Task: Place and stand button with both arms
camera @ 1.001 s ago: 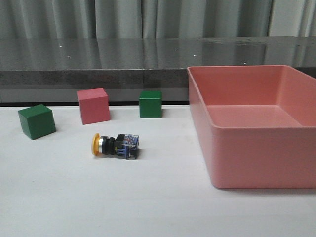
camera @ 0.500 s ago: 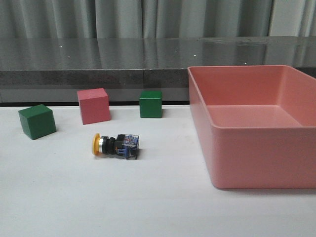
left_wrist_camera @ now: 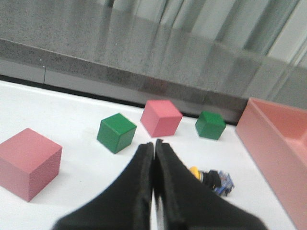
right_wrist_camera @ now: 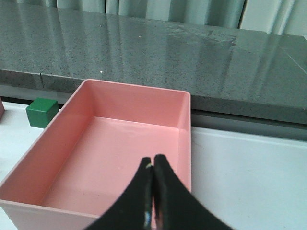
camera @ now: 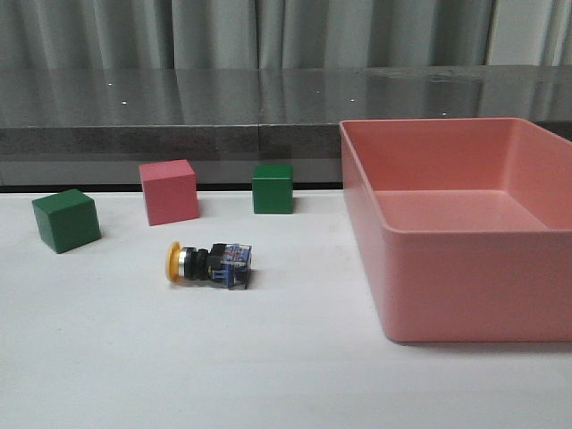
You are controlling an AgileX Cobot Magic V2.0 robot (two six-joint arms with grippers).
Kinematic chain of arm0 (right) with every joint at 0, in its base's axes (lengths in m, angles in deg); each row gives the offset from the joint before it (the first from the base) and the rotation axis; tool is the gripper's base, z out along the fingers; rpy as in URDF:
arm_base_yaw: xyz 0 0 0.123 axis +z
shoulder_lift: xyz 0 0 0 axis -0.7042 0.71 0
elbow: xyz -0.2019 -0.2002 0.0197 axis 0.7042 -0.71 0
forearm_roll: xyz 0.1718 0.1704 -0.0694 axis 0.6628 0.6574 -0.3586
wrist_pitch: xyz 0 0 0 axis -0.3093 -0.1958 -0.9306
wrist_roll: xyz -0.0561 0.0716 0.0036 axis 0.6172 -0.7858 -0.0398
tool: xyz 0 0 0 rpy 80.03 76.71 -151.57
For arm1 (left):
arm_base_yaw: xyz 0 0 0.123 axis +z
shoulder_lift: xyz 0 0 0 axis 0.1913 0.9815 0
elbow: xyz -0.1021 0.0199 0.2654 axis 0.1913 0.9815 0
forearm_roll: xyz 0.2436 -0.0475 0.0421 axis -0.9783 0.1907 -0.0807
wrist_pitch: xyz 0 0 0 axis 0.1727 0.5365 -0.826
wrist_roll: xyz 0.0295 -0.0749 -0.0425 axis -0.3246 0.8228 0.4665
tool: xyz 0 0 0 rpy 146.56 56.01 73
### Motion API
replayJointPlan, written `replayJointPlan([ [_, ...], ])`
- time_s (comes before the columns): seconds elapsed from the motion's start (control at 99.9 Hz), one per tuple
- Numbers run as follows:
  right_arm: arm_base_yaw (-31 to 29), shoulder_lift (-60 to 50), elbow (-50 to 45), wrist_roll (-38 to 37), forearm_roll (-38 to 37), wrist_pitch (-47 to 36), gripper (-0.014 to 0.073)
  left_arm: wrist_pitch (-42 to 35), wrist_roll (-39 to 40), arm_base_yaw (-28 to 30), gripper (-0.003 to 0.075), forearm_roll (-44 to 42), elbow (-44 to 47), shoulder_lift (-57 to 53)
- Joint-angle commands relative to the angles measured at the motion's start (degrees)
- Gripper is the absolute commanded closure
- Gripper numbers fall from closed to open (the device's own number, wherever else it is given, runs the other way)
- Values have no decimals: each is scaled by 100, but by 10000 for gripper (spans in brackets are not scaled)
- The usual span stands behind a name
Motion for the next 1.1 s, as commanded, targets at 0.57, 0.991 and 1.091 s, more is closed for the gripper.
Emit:
replayJointPlan([
  [0.57,-21,39,96,-2,41,-408,655,1343,-9029,14,738,4055,-3292,5974],
  [0.991,-21,39,50,-2,41,-415,655,2258,-12921,14,71,7357,-3292,7741],
  [1.091,-21,39,50,-2,41,-415,655,2244,-13622,14,12,7757,-3292,8049],
])
